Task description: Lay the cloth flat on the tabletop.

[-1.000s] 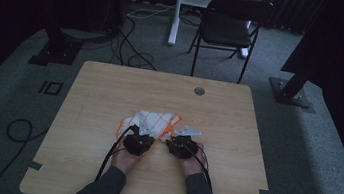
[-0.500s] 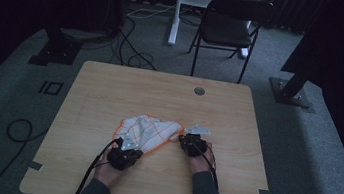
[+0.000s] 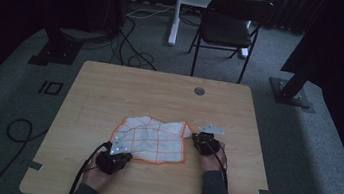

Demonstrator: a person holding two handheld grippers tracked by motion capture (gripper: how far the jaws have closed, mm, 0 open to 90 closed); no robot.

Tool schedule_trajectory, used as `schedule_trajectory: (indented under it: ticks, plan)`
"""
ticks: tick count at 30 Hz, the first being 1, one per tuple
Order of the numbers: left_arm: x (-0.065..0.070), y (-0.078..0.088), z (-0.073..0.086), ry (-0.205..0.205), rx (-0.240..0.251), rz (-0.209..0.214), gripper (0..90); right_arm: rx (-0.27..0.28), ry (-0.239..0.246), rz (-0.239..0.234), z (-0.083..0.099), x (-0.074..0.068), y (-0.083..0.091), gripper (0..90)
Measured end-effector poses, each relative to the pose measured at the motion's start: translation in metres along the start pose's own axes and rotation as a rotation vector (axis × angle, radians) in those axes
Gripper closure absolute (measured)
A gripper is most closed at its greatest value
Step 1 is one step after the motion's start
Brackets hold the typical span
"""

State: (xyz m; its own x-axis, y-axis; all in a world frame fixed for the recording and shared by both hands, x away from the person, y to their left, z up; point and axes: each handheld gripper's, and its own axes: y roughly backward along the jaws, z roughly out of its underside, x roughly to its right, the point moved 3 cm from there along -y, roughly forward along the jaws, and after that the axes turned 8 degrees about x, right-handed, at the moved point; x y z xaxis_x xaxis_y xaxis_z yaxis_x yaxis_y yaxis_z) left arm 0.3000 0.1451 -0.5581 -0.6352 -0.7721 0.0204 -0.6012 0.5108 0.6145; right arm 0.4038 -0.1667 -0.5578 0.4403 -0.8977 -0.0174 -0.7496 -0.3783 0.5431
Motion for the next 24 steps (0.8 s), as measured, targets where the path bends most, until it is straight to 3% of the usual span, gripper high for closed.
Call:
schedule_trajectory:
  ticks: [11,20,24]
  plan:
    - [0.001,0.001,0.001,-0.002,0.003,-0.001,87.1,0.008,-0.018,0.046,-0.007,0.026,0.006,88.4]
    - [0.007,0.001,0.001,-0.015,0.005,0.022,84.5,0.023,-0.015,0.033,-0.006,0.020,0.016,69.2]
    - [0.007,0.002,0.000,-0.013,0.013,0.033,75.4,0.034,0.015,0.006,-0.005,0.010,0.026,66.9]
